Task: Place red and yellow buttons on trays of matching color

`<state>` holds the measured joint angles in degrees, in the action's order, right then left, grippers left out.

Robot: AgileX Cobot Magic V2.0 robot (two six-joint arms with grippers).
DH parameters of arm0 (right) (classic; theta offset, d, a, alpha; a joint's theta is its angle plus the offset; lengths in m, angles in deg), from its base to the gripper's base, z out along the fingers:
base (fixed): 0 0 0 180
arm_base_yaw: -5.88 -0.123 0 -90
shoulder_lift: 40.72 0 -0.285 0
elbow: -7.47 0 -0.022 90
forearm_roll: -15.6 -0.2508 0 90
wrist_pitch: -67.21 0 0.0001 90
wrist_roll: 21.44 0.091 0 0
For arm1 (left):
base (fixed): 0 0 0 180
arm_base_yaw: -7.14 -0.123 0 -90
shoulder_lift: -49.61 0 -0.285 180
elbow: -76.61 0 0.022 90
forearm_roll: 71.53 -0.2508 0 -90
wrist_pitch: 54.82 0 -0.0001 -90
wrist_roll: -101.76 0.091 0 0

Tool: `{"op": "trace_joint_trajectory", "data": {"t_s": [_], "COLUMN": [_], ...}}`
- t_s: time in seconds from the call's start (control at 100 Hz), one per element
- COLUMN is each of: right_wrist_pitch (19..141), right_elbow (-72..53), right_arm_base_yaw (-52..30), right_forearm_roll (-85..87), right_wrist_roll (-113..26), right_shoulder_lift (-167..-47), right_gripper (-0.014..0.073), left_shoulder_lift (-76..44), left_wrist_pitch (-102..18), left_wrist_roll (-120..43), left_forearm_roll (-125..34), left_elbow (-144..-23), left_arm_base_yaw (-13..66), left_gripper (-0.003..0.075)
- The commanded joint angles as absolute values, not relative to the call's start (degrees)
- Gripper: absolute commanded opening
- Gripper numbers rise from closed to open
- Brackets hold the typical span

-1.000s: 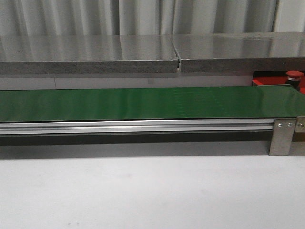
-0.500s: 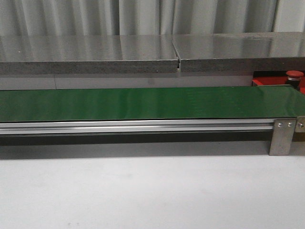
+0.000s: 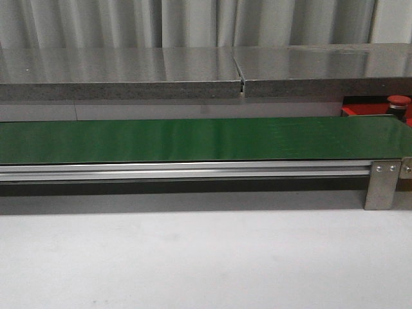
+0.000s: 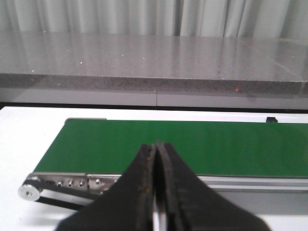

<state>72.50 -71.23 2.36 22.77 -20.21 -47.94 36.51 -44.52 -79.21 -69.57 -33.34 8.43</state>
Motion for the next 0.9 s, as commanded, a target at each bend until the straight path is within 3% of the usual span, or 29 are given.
{"op": "trace_joint_trajectory", "data": {"t_s": [0.0, 0.2, 0.89], "right_wrist_pitch": [67.77, 67.77, 67.77], "right_elbow": [-70.68, -70.68, -70.68], "right_arm_base_yaw": [2.23, 2.23, 2.23], "right_forearm_roll": [23.53, 23.53, 23.53], "right_wrist_roll": [-20.10, -20.10, -20.10], "right_shoulder_lift": [-47.07, -47.07, -47.07], "right_gripper": [-0.0068, -0.0068, -0.0068], "left_shoulder_lift": [38.51, 44.25, 44.37], "left_wrist_pitch": [-51.24, -54.82, -58.11], "left_wrist_roll": [-84.74, -85.24, -85.24], "left_forearm_roll": [-73.29, -73.57, -75.35], "left_elbow": [-31.34, -24.25, -24.38], "left_arm_base_yaw": [8.93, 9.69, 12.67], "left_gripper": [-0.0019, -0.0019, -0.0019]}}
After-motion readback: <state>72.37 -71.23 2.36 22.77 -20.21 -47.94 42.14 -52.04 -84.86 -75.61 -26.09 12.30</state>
